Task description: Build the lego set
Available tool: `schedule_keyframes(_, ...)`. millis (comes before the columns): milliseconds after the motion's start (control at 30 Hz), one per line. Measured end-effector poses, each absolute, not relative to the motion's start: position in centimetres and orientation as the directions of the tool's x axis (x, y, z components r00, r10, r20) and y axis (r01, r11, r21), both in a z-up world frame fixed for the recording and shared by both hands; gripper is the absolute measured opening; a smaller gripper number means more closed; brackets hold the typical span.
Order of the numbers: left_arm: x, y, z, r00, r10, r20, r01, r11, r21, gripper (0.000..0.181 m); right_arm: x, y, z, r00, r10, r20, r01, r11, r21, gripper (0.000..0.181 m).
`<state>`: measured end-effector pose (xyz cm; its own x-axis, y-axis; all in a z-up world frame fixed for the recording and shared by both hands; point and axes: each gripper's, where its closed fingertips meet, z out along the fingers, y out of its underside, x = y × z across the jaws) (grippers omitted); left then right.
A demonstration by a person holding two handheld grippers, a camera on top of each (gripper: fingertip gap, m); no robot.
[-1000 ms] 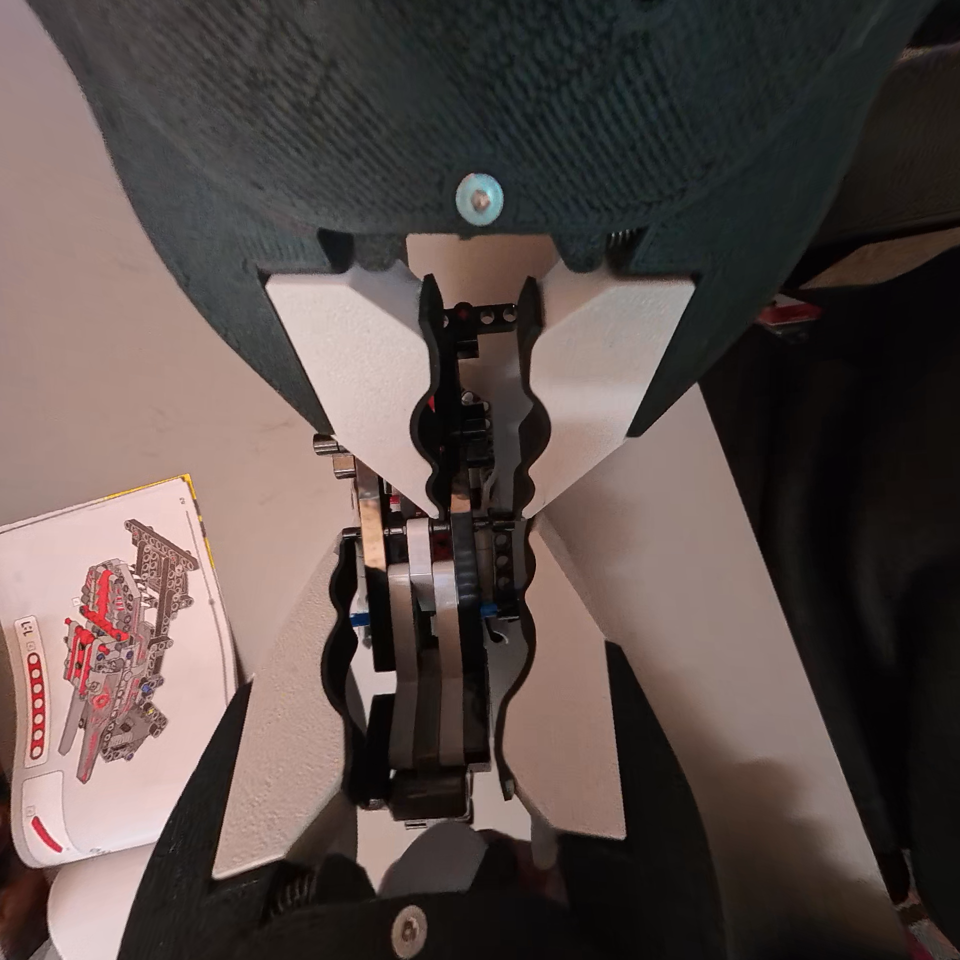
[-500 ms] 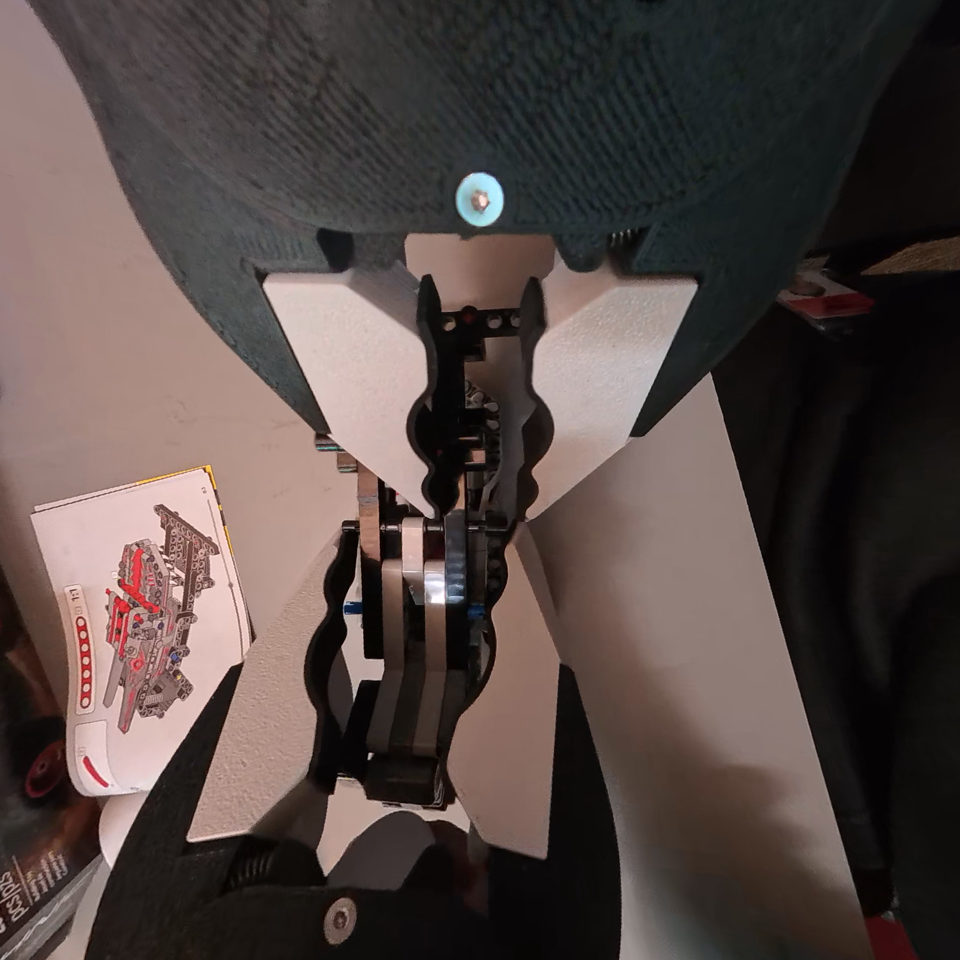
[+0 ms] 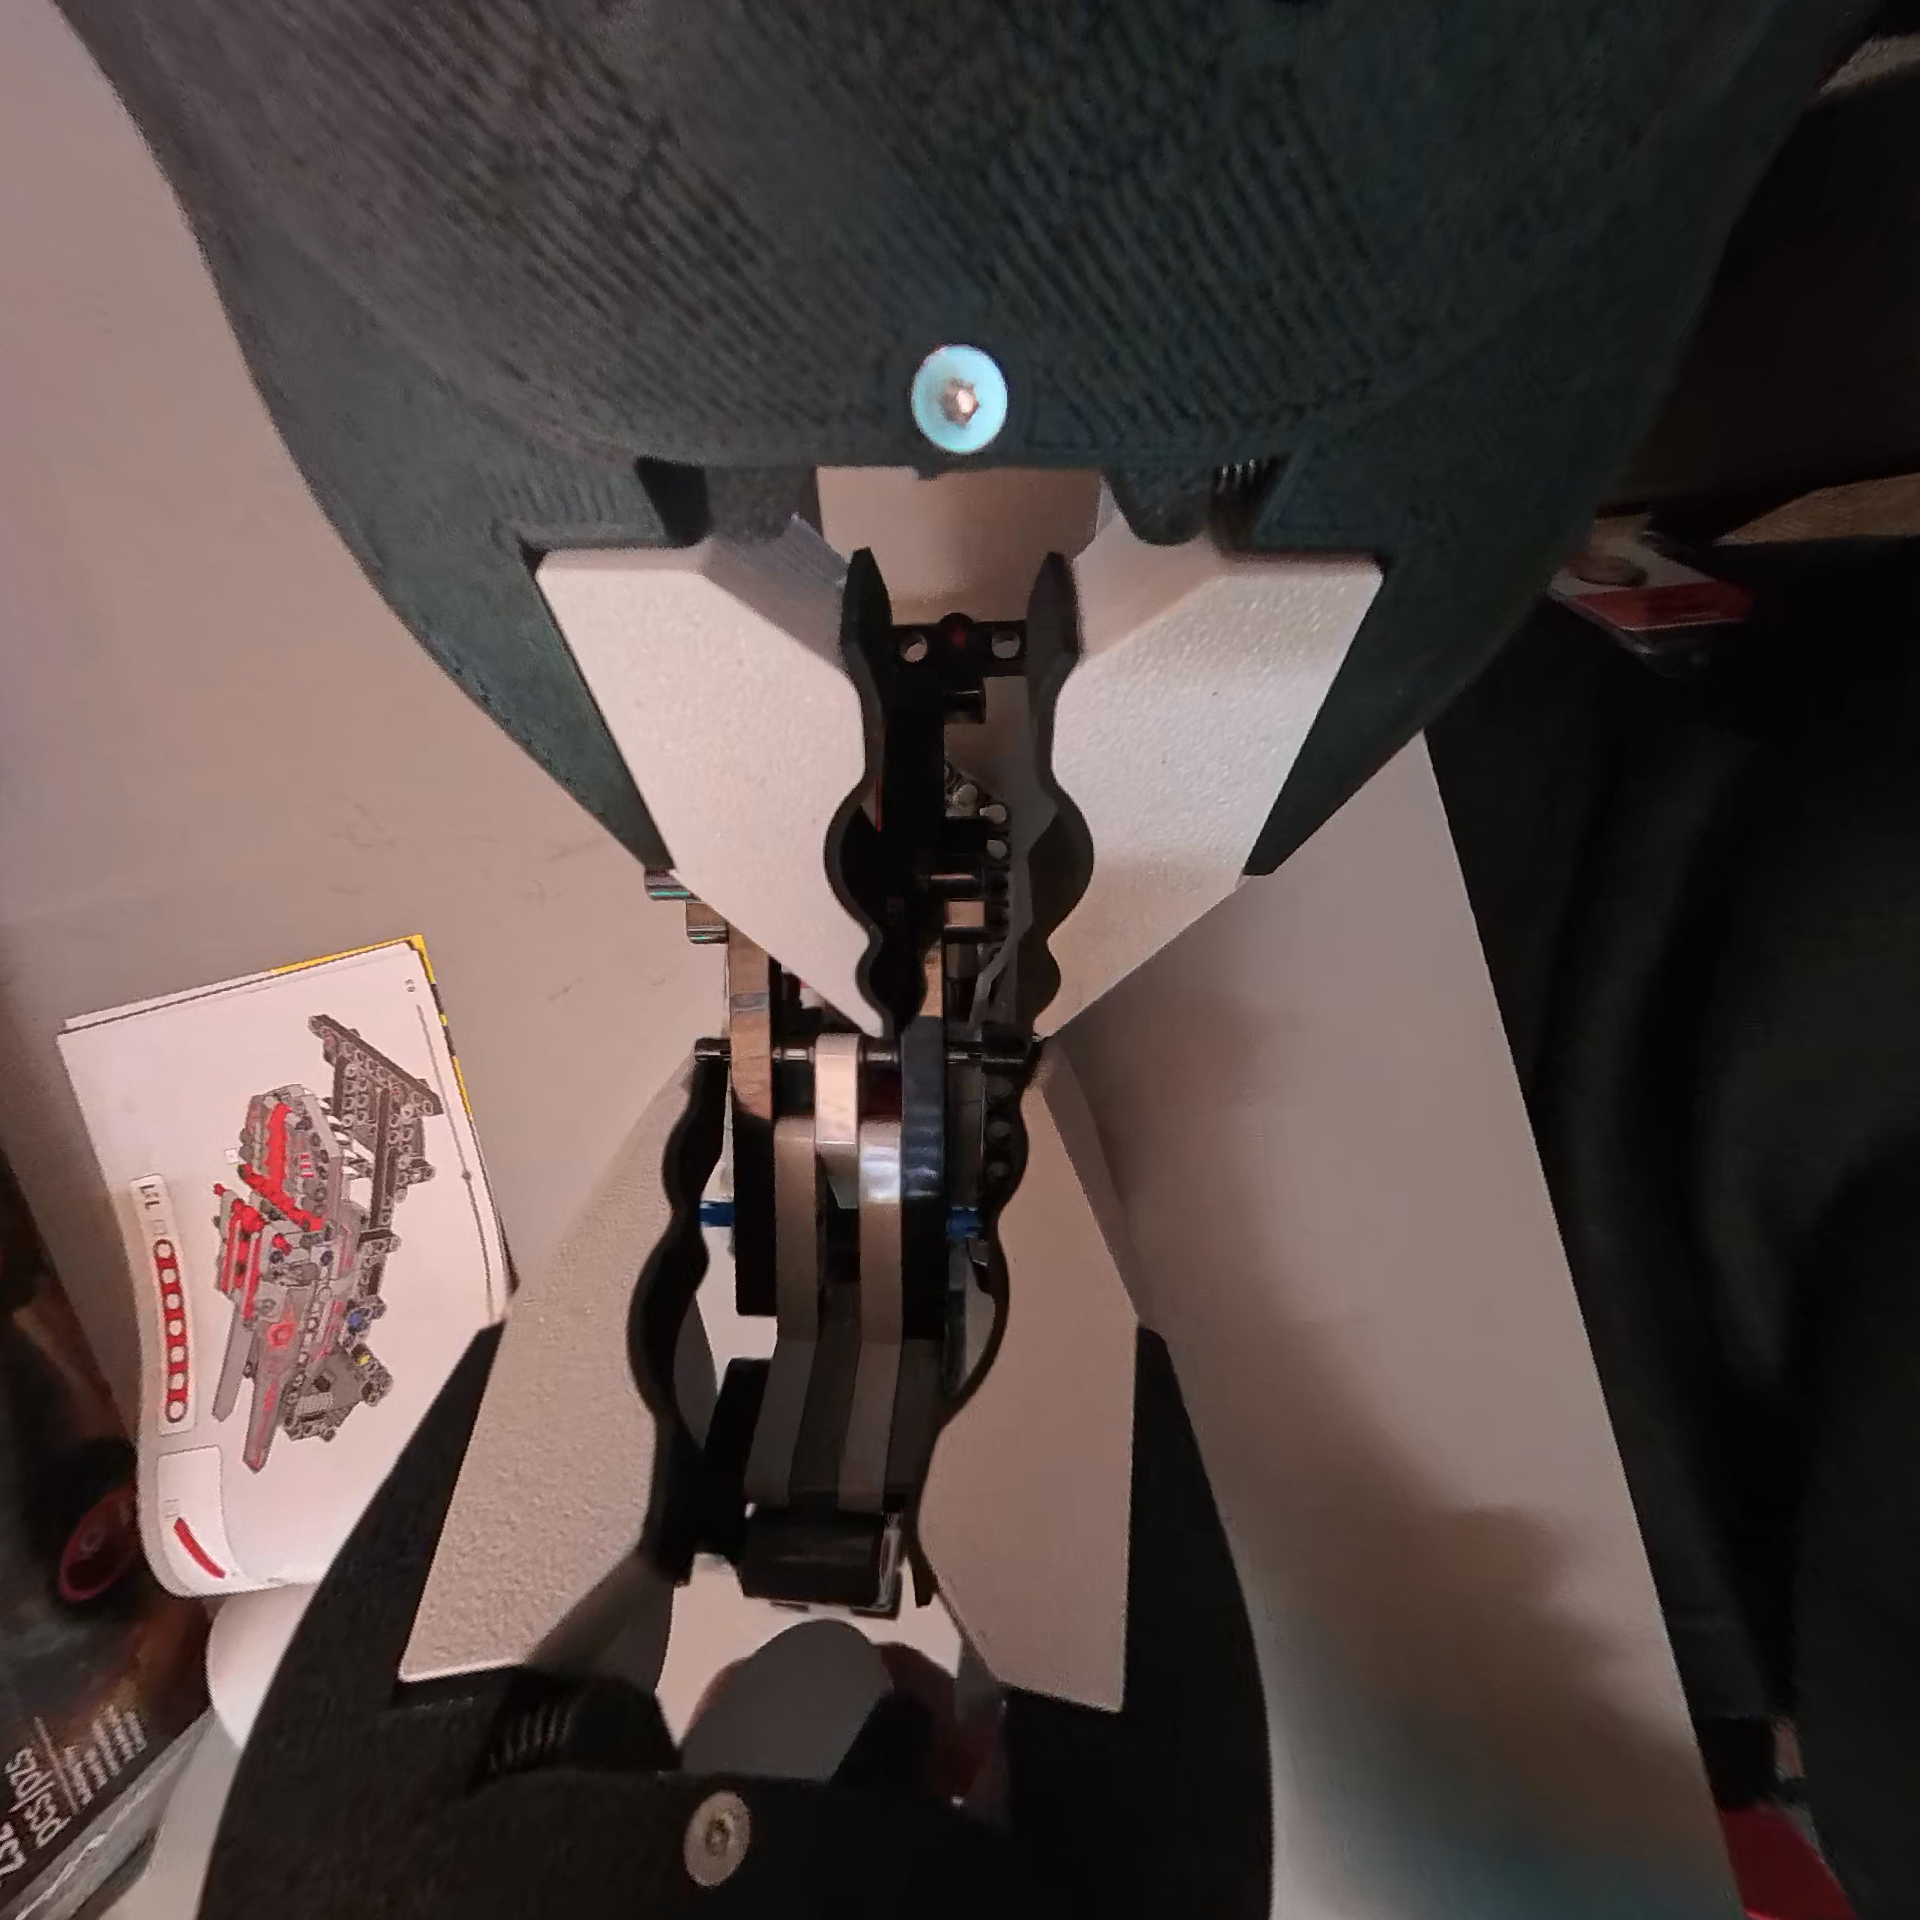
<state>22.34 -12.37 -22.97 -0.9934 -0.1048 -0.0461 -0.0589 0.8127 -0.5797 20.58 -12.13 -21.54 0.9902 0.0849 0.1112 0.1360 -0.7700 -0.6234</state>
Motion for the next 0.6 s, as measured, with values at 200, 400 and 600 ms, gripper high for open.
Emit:
schedule_keyframes(200,22.4,-12.5,-23.0,-0.995,-0.087,-0.051,-0.04,0.807,-0.589,0.063,21.5,-12.1,-19.3,0.989,0.003,0.147,0.102,-0.73,-0.676,0.038)
schedule_keyframes(400,22.4,-12.5,-23.0,-0.996,-0.056,-0.068,-0.004,0.806,-0.592,0.063,22.3,-12.0,-20.8,0.992,0.01,0.122,0.086,-0.768,-0.634,0.058)
schedule_keyframes(600,22.3,-12.7,-23.0,-0.995,-0.043,-0.086,0.017,0.803,-0.595,0.062,22.2,-12.3,-22.0,0.998,0.047,0.051,0.068,-0.816,-0.574,0.055)
